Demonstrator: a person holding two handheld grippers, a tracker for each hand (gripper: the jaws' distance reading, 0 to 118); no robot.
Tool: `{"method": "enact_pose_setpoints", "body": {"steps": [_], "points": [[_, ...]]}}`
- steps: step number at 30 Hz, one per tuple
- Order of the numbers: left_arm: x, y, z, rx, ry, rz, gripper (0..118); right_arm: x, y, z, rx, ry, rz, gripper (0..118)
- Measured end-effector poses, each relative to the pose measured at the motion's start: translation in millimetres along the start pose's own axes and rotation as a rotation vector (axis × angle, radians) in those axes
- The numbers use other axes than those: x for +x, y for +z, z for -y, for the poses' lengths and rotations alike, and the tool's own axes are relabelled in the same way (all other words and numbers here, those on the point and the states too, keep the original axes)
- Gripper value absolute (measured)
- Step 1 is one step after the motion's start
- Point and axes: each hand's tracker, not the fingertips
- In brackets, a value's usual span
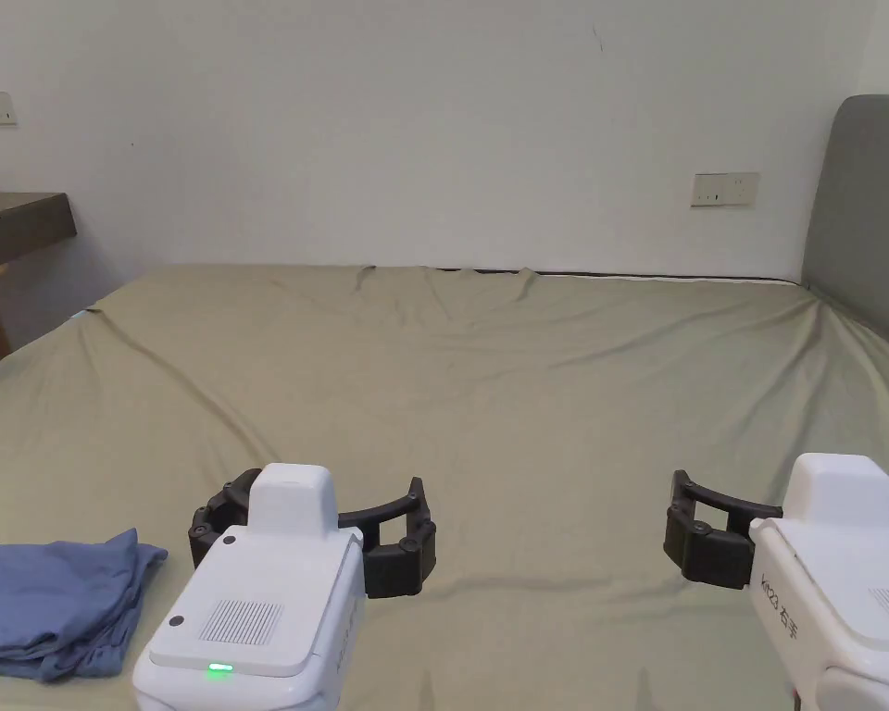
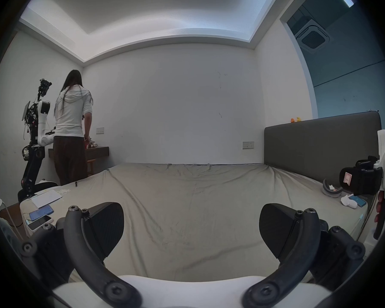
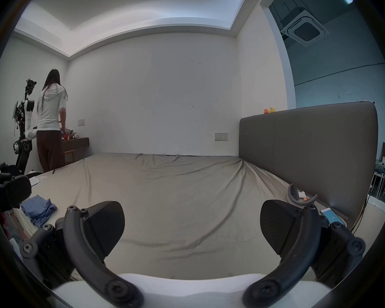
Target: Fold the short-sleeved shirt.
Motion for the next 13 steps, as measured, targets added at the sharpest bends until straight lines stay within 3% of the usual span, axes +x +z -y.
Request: {"method": "enact_pose_setpoints", "body": {"steps": [13], "points": [[3.2,0.8,-0.5,0.003,-0.016,0.007,118,-1.3,4.1,-4.5,0.023,-0.031,-0.016,118]]}}
